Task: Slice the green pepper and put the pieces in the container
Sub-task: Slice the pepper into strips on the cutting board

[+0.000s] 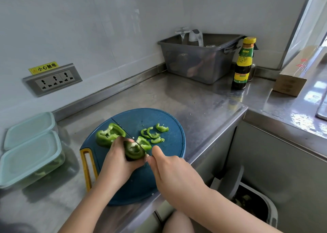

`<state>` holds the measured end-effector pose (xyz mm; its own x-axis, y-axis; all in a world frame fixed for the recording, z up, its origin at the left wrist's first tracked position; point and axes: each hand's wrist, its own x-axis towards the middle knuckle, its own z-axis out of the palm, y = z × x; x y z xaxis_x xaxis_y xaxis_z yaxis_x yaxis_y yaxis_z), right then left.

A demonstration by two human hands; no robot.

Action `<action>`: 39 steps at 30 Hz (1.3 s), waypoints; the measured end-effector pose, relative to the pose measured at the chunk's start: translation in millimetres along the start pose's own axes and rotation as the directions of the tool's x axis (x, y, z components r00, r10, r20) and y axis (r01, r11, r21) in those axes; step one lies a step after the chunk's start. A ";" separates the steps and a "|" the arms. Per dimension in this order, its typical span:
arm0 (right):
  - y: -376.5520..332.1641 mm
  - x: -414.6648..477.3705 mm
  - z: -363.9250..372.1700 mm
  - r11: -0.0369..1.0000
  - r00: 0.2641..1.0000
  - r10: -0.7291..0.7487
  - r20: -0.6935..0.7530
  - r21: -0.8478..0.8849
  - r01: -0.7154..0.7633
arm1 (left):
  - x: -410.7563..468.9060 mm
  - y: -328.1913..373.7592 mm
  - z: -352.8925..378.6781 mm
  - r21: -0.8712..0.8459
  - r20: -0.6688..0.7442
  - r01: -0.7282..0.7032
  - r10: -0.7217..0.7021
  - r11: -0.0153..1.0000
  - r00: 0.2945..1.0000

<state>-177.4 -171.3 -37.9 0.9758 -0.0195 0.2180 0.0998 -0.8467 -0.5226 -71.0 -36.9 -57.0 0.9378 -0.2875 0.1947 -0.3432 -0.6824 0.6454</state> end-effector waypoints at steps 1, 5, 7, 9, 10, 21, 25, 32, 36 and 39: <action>-1.6 -0.7 0.4 0.999 1.000 -0.018 -0.001 -0.036 0.018 | 0.9 -1.2 0.6 0.006 0.002 -0.013 0.013 1.000 1.000; -0.7 -4.7 2.9 0.995 1.000 -0.019 -0.003 -0.102 0.018 | 1.2 -0.6 2.0 0.010 -0.011 -0.053 0.053 0.999 0.999; 1.7 -6.2 8.2 0.993 1.000 -0.010 -0.029 -0.114 0.007 | 0.5 1.1 2.3 0.008 -0.015 -0.056 0.056 0.998 0.998; 2.3 -5.2 13.2 0.973 0.998 0.029 -0.048 -0.229 -0.040 | 0.0 2.5 2.2 0.003 -0.013 -0.052 0.052 0.999 0.999; 0.3 -6.1 13.4 0.966 0.993 0.110 -0.037 -0.232 -0.116 | -0.2 2.8 1.9 0.003 -0.011 -0.052 0.052 0.999 0.999; 1.3 -8.7 11.6 0.960 0.993 0.084 -0.082 -0.261 -0.103 | -2.3 8.8 -3.0 -0.036 0.023 -0.009 0.010 0.999 1.000; 1.7 -11.8 6.5 0.965 0.994 0.105 0.032 -0.247 -0.094 | -1.6 7.8 -3.9 -0.069 0.045 0.016 -0.013 0.997 0.999; -7.1 -5.4 -0.2 0.982 0.985 0.123 0.118 -0.160 -0.104 | -2.3 8.2 -2.0 -0.056 0.041 0.010 -0.008 0.998 0.999; -6.0 7.4 1.9 0.975 0.975 0.152 0.161 -0.183 -0.122 | -1.7 7.9 -2.0 -0.059 0.052 0.014 -0.011 0.998 0.999; -10.1 24.1 2.6 0.973 0.968 0.161 0.193 -0.198 -0.123 | -0.6 7.2 -2.4 -0.052 0.060 0.022 -0.019 0.998 0.998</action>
<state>-154.4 -161.8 -29.5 0.9981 -0.0527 -0.0329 -0.0612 -0.9262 -0.3719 -73.9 -40.0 -50.7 0.9392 -0.3143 0.1382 -0.3195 -0.6525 0.6872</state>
